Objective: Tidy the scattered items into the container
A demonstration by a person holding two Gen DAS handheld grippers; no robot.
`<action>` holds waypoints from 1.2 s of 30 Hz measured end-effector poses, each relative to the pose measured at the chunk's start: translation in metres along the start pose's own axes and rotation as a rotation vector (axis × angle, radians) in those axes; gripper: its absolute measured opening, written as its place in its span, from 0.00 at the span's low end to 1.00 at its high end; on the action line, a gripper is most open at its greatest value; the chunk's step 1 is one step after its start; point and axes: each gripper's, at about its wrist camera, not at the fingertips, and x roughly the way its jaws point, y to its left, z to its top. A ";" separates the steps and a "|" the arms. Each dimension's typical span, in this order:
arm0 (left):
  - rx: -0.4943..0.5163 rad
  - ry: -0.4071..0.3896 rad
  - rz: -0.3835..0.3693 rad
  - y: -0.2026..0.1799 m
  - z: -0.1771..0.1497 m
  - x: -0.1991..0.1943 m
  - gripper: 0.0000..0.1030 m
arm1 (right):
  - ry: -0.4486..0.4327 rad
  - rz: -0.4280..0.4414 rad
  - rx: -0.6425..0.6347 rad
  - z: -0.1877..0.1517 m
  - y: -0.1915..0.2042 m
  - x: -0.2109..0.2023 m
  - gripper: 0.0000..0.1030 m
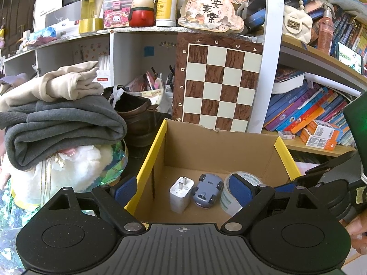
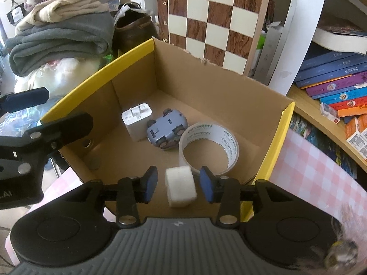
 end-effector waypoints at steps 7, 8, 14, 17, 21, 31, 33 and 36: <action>0.006 -0.005 -0.001 -0.002 0.000 -0.007 0.87 | -0.029 -0.007 0.012 -0.004 0.001 -0.012 0.45; 0.008 -0.006 -0.001 -0.002 0.000 -0.008 0.87 | -0.032 -0.009 0.011 -0.005 0.002 -0.014 0.45; 0.021 -0.004 -0.003 -0.005 0.001 -0.013 0.87 | -0.061 -0.023 0.018 -0.012 0.005 -0.027 0.52; 0.033 0.009 -0.011 -0.007 0.003 -0.014 0.87 | -0.085 -0.040 0.025 -0.017 0.009 -0.035 0.52; 0.048 0.012 -0.014 -0.009 0.004 -0.019 0.87 | -0.120 -0.068 0.045 -0.025 0.012 -0.046 0.52; 0.068 0.007 -0.006 -0.013 0.000 -0.036 0.87 | -0.226 -0.168 0.123 -0.050 0.016 -0.082 0.59; 0.079 0.011 -0.007 -0.014 -0.003 -0.040 0.87 | -0.247 -0.187 0.143 -0.058 0.016 -0.089 0.62; 0.093 0.023 -0.006 -0.015 -0.009 -0.044 0.87 | -0.273 -0.213 0.162 -0.069 0.018 -0.099 0.66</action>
